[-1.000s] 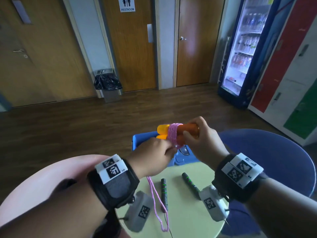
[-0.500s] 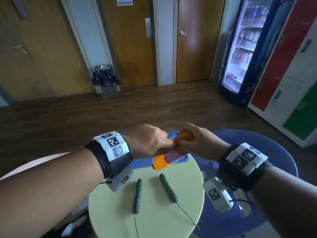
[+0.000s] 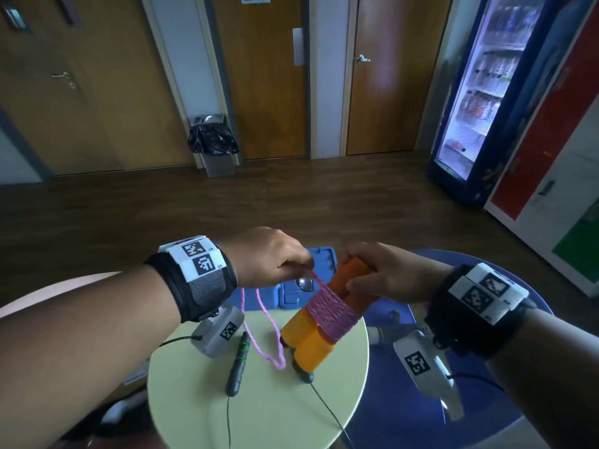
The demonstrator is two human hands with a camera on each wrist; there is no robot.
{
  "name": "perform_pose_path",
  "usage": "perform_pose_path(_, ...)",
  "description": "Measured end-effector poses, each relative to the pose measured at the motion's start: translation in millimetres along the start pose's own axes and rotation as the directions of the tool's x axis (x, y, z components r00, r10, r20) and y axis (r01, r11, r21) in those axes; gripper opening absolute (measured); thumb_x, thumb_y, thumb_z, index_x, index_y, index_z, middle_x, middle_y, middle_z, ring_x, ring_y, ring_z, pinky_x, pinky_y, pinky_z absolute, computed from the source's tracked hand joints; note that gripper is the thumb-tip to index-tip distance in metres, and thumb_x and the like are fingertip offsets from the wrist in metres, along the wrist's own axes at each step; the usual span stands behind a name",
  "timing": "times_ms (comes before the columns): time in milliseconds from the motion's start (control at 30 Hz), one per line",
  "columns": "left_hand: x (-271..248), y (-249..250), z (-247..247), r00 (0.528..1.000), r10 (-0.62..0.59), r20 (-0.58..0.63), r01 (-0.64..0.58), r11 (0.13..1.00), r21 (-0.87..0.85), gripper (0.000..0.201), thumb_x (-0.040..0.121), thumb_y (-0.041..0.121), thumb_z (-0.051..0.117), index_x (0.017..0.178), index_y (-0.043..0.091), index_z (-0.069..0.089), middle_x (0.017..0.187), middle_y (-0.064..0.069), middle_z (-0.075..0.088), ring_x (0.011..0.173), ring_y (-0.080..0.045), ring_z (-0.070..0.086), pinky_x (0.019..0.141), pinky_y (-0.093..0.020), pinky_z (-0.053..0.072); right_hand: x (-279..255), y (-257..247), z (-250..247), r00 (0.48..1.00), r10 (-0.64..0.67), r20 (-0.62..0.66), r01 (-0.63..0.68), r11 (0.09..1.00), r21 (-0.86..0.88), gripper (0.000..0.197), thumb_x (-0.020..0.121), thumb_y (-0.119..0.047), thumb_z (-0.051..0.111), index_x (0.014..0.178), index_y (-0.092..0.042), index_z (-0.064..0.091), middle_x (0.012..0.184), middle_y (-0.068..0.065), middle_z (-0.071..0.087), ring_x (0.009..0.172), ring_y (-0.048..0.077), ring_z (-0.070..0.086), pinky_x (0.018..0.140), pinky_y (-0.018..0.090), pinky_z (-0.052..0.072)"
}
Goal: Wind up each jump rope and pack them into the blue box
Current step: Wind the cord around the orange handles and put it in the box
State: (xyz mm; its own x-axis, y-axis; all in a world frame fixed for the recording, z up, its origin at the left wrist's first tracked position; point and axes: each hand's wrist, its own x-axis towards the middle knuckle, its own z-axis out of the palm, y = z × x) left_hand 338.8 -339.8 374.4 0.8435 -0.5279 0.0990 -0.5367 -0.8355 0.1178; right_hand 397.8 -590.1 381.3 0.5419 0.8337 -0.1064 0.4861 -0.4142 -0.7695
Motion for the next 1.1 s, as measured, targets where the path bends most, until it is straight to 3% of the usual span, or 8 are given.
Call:
perform_pose_path(167,-10.1,-3.0,8.1,0.989,-0.144,-0.026,0.129,0.943,-0.307,0.017,0.100,0.034,0.057,0.091,0.027,0.070,0.084,0.012,0.068,0.080,-0.003,0.063,0.072,-0.027,0.050,3.6,-9.4,-2.1,0.996,0.002,0.085,-0.032,0.934,0.356,0.021,0.074,-0.019,0.064,0.095,-0.019,0.064,0.076,0.000,0.064,0.059,0.014,0.057,0.046,0.025,0.039)
perform_pose_path(267,-17.3,0.9,14.0,0.973,-0.222,-0.065,0.169,0.875,-0.453,0.016,0.099,0.037,0.056,0.086,0.038,0.065,0.081,0.014,0.068,0.078,-0.007,0.064,0.072,-0.032,0.051,9.1,-11.9,1.9,0.995,-0.018,0.101,-0.034,0.872,0.489,0.028,0.069,-0.016,0.061,0.097,-0.013,0.062,0.073,0.001,0.063,0.057,0.013,0.057,0.043,0.021,0.040)
perform_pose_path(433,-25.5,-13.9,14.7,0.933,-0.221,-0.285,0.090,0.908,-0.409,0.024,0.098,0.043,0.054,0.090,0.026,0.067,0.081,0.006,0.067,0.074,-0.013,0.065,0.066,-0.037,0.052,19.3,-12.3,13.2,0.991,-0.008,0.131,-0.073,0.797,0.599,0.028,0.069,-0.012,0.058,0.097,-0.007,0.059,0.071,0.005,0.060,0.049,0.010,0.056,0.039,0.018,0.040)
perform_pose_path(600,-24.2,-18.1,-0.2,0.941,-0.110,-0.320,0.006,0.951,-0.310,0.021,0.097,0.032,0.059,0.089,0.017,0.070,0.078,0.007,0.066,0.072,-0.006,0.061,0.066,-0.018,0.044,23.6,-12.5,11.9,0.989,-0.010,0.148,-0.081,0.799,0.595,0.028,0.069,-0.015,0.062,0.096,-0.010,0.061,0.071,0.004,0.060,0.051,0.012,0.055,0.039,0.019,0.039)
perform_pose_path(767,-25.0,-17.3,0.5,0.953,-0.218,-0.213,0.113,0.902,-0.416,0.028,0.095,0.046,0.054,0.087,0.023,0.068,0.076,0.001,0.067,0.073,-0.018,0.063,0.066,-0.035,0.049,20.9,-12.5,3.6,0.991,-0.021,0.131,-0.058,0.821,0.568,0.038,0.061,-0.034,0.068,0.096,-0.018,0.065,0.081,0.012,0.059,0.060,0.019,0.053,0.043,0.025,0.039)
perform_pose_path(867,-24.5,-15.3,-1.1,0.947,-0.214,-0.241,0.092,0.896,-0.434,0.030,0.093,0.045,0.053,0.085,0.021,0.068,0.078,0.006,0.067,0.073,-0.011,0.064,0.064,-0.023,0.048,18.0,-13.7,0.9,0.992,0.012,0.124,-0.071,0.871,0.486,0.034,0.068,-0.026,0.067,0.100,-0.015,0.062,0.083,0.012,0.059,0.063,0.021,0.053,0.047,0.027,0.039)
perform_pose_path(1033,-27.7,-19.4,-5.5,0.947,-0.222,-0.232,0.113,0.906,-0.407,0.026,0.094,0.040,0.058,0.085,0.020,0.071,0.078,0.006,0.070,0.073,-0.014,0.065,0.065,-0.030,0.050,15.4,-7.4,-7.2,0.991,0.101,0.090,-0.128,0.918,0.375,0.022,0.087,-0.014,0.065,0.107,-0.010,0.061,0.083,0.007,0.063,0.061,0.014,0.059,0.049,0.026,0.041)
perform_pose_path(1100,-25.6,-16.8,-4.9,0.950,-0.216,-0.225,0.114,0.912,-0.394,0.022,0.094,0.035,0.060,0.085,0.018,0.071,0.078,0.005,0.069,0.073,-0.014,0.064,0.065,-0.029,0.049,13.5,-6.4,-8.8,0.988,0.115,0.105,-0.146,0.914,0.379,0.027,0.083,-0.018,0.065,0.108,-0.010,0.061,0.083,0.004,0.064,0.061,0.011,0.060,0.049,0.025,0.042)
